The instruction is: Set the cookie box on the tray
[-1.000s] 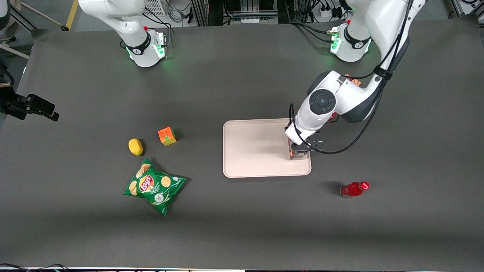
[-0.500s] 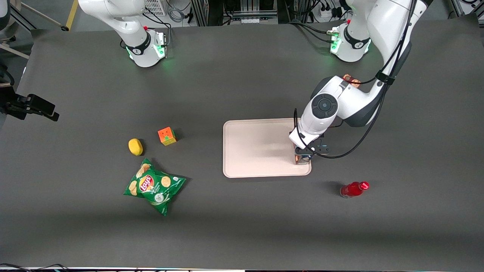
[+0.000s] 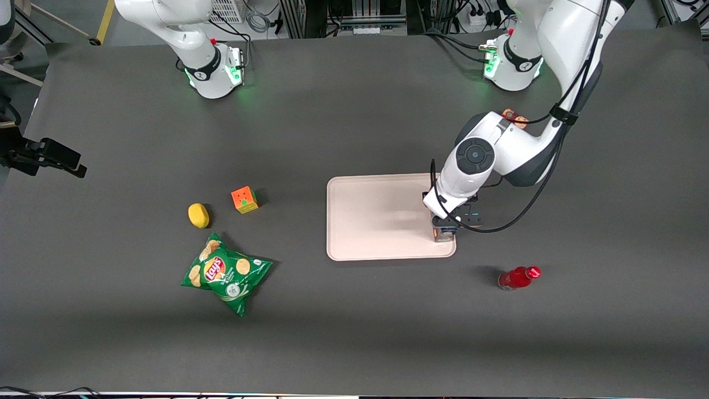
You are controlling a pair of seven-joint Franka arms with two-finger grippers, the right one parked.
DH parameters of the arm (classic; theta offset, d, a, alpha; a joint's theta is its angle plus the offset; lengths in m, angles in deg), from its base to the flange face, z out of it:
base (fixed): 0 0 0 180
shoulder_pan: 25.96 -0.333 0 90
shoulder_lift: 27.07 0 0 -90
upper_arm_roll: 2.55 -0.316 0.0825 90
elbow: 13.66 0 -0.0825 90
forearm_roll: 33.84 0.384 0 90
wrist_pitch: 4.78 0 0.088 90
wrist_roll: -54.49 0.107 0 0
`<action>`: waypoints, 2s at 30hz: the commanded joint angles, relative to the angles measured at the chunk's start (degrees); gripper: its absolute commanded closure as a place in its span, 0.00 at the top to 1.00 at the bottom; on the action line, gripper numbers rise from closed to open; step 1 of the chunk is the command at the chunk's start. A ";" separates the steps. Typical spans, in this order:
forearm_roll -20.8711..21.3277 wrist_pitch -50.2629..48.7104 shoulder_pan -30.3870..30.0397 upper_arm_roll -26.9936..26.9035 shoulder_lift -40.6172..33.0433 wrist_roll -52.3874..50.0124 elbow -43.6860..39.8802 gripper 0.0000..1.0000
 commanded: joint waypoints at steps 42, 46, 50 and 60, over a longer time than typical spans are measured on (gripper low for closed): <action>-12.77 -43.35 -4.28 -8.71 -23.24 30.99 -19.33 1.00; -13.04 -43.52 -4.19 -13.11 -26.49 37.94 -17.91 1.00; -13.30 -43.00 -4.19 -16.37 -28.43 40.15 -15.81 1.00; -14.17 -35.53 -4.19 -18.74 -33.97 40.06 -6.23 1.00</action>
